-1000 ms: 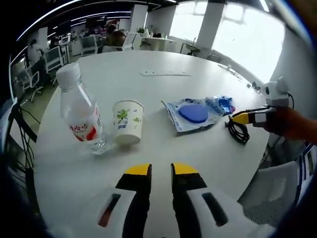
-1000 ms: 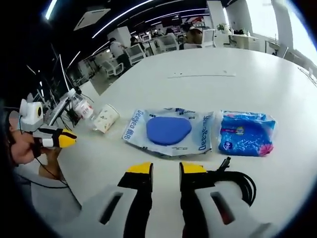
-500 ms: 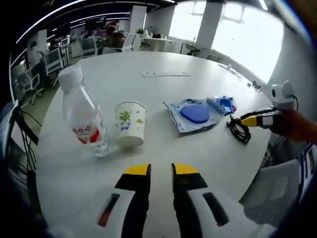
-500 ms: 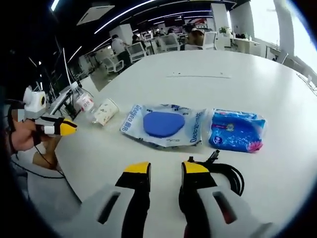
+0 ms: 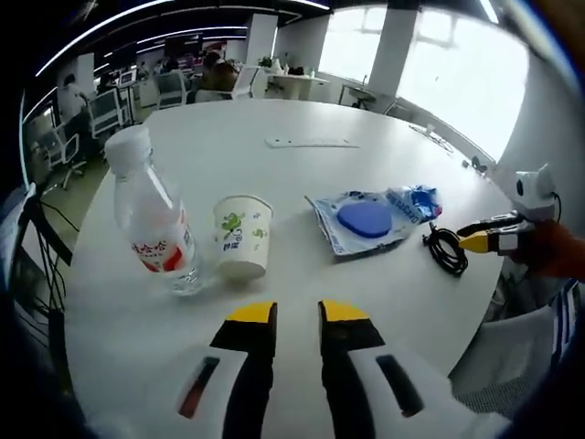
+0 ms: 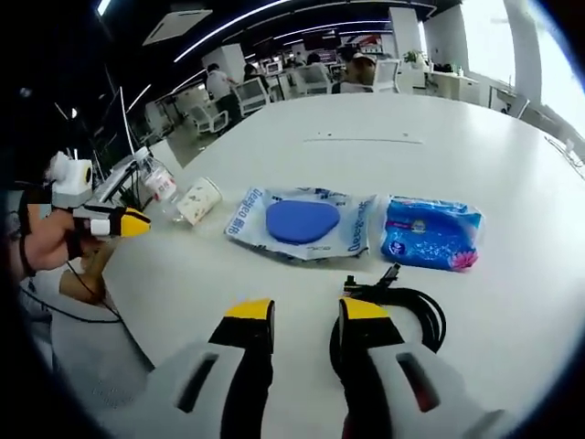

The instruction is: Arrange the tabletop items into an orderly group along one side of the table until the central work area is clear of visible clutter.

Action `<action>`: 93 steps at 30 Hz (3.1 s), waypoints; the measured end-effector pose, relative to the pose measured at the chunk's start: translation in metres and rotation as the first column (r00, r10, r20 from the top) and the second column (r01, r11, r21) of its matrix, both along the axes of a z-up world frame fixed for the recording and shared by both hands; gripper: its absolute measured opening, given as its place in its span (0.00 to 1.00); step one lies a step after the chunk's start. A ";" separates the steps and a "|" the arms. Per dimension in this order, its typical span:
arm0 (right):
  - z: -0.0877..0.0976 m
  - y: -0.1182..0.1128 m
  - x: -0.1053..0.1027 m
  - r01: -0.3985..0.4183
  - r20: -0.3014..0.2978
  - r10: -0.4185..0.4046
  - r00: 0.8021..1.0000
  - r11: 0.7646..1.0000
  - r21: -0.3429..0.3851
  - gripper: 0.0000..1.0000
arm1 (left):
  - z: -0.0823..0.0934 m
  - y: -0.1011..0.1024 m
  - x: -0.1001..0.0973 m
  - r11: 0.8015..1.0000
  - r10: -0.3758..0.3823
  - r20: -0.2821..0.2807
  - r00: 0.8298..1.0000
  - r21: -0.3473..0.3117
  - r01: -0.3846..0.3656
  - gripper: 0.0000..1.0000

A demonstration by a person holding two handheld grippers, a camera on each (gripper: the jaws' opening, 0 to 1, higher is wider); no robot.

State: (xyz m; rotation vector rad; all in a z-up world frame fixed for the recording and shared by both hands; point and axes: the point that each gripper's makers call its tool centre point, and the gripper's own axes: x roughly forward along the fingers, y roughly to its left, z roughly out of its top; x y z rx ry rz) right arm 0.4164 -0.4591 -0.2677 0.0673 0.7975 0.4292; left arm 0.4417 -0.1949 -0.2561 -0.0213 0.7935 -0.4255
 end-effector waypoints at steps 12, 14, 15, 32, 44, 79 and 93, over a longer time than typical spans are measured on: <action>0.001 -0.003 -0.014 -0.005 0.000 0.005 1.000 1.000 0.004 0.28 | -0.001 0.001 0.014 1.000 0.026 0.010 1.000 0.008 -0.026 0.18; 0.000 -0.006 -0.015 -0.005 -0.004 0.005 1.000 1.000 0.001 0.28 | -0.002 0.000 0.017 1.000 0.016 0.009 1.000 0.005 -0.017 0.21; 0.000 -0.007 -0.016 -0.003 -0.004 0.003 1.000 1.000 0.001 0.28 | -0.002 -0.001 0.019 1.000 0.015 0.013 1.000 0.005 -0.015 0.22; 0.004 -0.012 -0.024 0.011 -0.004 -0.011 1.000 1.000 0.020 0.28 | -0.012 0.006 0.061 0.986 -0.003 0.052 0.999 0.169 -0.006 0.32; 0.011 -0.010 -0.026 0.019 -0.009 -0.018 1.000 0.999 0.038 0.28 | -0.026 0.012 0.084 0.961 0.006 0.038 0.999 0.278 -0.016 0.36; 0.009 -0.015 -0.031 0.039 -0.020 -0.038 0.999 0.997 0.068 0.27 | -0.046 -0.010 0.072 0.969 -0.047 -0.041 0.998 0.240 0.056 0.35; 0.021 0.018 -0.024 -0.058 0.015 0.057 0.998 0.990 0.128 0.27 | -0.023 -0.019 0.047 0.966 -0.144 0.009 0.990 0.219 0.138 0.35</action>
